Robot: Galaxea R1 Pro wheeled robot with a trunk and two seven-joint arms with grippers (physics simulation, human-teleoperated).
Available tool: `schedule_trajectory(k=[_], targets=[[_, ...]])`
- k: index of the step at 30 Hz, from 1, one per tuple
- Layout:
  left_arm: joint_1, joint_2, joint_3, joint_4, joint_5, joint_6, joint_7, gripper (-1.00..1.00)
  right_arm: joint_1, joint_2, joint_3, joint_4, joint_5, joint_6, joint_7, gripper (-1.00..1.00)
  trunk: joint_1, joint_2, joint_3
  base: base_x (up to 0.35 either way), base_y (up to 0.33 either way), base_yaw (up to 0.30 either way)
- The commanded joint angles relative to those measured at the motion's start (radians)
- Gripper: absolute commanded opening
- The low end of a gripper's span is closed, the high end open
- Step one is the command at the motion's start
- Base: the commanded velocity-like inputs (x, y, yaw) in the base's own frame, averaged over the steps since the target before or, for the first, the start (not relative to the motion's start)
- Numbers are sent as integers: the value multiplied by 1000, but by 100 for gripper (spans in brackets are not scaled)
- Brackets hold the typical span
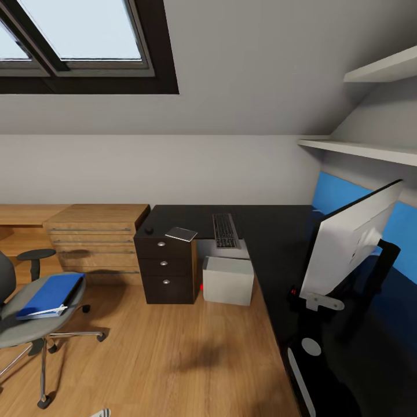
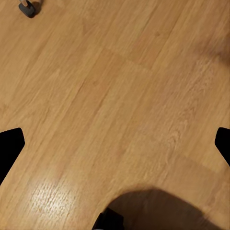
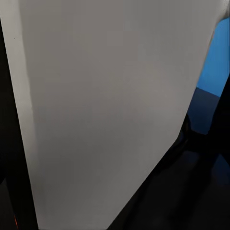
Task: In the bedroom, organize the workspace by keeping the computer under the desk, ensuring the monitor is on the desk, placing the keyboard on the desk next to the monitor, placing the mouse on the desk next to the keyboard, moving the folder from the swivel chair onto the desk next to the mouse, stacking the notebook on top of the folder with the pen on top of the notebook, and positioning the swivel chair next to the desk.
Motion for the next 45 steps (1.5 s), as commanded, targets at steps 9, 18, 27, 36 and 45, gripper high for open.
schedule_trajectory(k=[9,18,27,36,45], targets=[[-1,1,-6,-2,5,3,9,100,-1,-1,-2,1,7,-1,-2,100,0,-1,-1,-86,-76,0],[-1,1,-6,-2,5,3,9,100,-1,-1,-1,2,7,-2,-2,100,0,-1,-1,-65,-45,0],[0,1,-6,-2,5,3,9,100,-1,1,-1,-4,7,-2,-3,100,0,-1,-1,-143,-127,0],[-1,1,-6,-1,5,4,9,100,-1,1,-1,-17,7,1,-4,100,0,-1,-1,-149,-93,0],[-1,1,-6,-1,5,4,9,100,-1,1,-3,-66,7,4,-3,100,0,-1,-1,-155,-98,0]])
